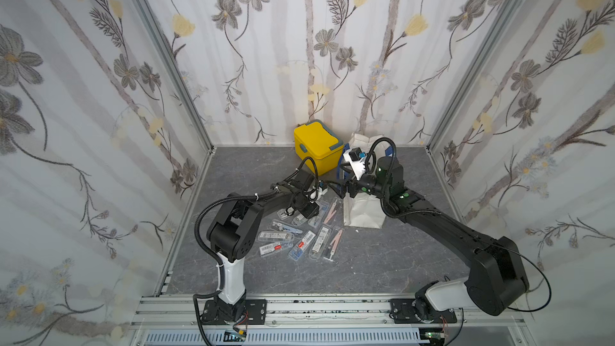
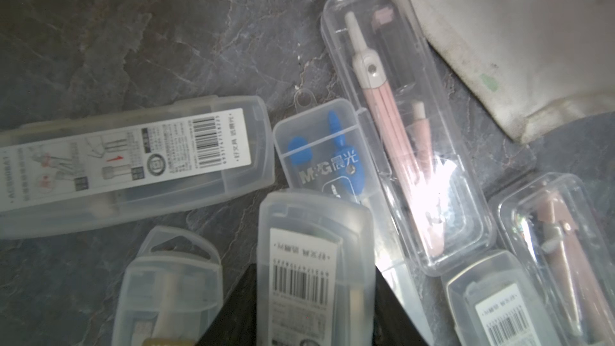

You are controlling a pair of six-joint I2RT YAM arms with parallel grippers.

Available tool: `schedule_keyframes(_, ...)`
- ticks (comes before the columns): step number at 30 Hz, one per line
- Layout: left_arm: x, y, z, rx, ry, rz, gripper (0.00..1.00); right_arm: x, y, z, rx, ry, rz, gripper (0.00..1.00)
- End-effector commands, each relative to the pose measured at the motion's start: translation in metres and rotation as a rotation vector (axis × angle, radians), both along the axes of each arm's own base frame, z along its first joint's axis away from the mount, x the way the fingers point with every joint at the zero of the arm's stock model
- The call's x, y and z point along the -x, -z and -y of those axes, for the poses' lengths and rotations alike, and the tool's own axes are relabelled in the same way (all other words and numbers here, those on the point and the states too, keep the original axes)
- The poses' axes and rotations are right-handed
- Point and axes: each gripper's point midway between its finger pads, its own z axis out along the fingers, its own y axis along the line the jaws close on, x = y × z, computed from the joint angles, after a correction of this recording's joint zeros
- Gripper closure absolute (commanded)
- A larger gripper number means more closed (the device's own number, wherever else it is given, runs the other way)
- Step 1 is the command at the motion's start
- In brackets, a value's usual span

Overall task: Put the compass set into the canvas bag
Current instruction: Pick up the compass set at the center of the board.

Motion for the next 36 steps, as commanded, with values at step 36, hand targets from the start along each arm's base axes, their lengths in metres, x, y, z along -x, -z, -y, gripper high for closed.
schedule_keyframes(36,-0.057,-0.185,-0.059,0.66,-0.785,0.295,0.58,0.021,0.033,-0.072,-0.044,0.158,-0.144,0.29)
